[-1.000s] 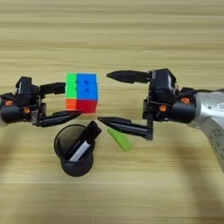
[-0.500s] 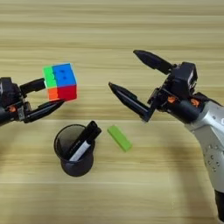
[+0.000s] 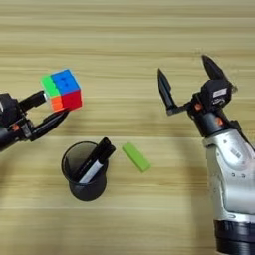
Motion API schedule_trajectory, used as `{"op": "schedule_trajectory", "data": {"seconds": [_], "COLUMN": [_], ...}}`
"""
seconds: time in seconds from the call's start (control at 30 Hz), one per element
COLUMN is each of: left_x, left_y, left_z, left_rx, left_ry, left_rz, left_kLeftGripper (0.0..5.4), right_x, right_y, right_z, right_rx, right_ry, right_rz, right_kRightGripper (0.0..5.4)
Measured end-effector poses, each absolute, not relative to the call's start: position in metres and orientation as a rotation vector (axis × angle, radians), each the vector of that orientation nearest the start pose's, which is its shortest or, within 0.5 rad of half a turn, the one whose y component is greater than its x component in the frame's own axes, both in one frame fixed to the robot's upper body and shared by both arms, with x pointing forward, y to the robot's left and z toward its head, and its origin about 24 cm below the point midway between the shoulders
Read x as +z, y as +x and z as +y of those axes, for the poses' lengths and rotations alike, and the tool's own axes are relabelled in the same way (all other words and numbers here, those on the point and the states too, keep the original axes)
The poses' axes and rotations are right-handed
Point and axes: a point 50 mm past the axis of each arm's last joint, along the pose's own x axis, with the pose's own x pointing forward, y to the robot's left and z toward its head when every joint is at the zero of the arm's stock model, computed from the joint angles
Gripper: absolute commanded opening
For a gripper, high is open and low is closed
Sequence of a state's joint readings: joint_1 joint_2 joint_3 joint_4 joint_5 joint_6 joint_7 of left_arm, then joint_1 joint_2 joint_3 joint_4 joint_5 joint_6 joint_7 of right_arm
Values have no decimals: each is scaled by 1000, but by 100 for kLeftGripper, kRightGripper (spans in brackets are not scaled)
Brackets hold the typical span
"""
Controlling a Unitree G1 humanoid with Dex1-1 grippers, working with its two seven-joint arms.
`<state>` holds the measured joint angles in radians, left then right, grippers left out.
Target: Move the objects on the table
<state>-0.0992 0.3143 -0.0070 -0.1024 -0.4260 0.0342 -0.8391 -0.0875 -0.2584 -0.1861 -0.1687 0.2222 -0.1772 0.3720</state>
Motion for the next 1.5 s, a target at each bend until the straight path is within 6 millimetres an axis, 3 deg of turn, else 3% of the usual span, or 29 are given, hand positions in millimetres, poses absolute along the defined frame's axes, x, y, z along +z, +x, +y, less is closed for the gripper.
{"op": "schedule_trajectory", "data": {"seconds": [0.23,0.43,0.7,1.5], "left_x": [75,51,33,6], "left_y": [259,263,266,250], "left_z": [154,143,143,126], "left_rx": [-741,-612,-471,-597], "left_ry": [31,64,45,125], "left_rz": [-110,-45,38,197], "left_kLeftGripper": [327,327,327,327], "right_x": [118,111,108,105], "right_y": [262,263,263,264], "right_z": [-216,-211,-208,-208], "right_rx": [125,116,112,113], "right_ry": [-128,-141,-139,-137], "right_rz": [-433,-438,-438,-430], "right_kRightGripper": [540,540,540,540]}}
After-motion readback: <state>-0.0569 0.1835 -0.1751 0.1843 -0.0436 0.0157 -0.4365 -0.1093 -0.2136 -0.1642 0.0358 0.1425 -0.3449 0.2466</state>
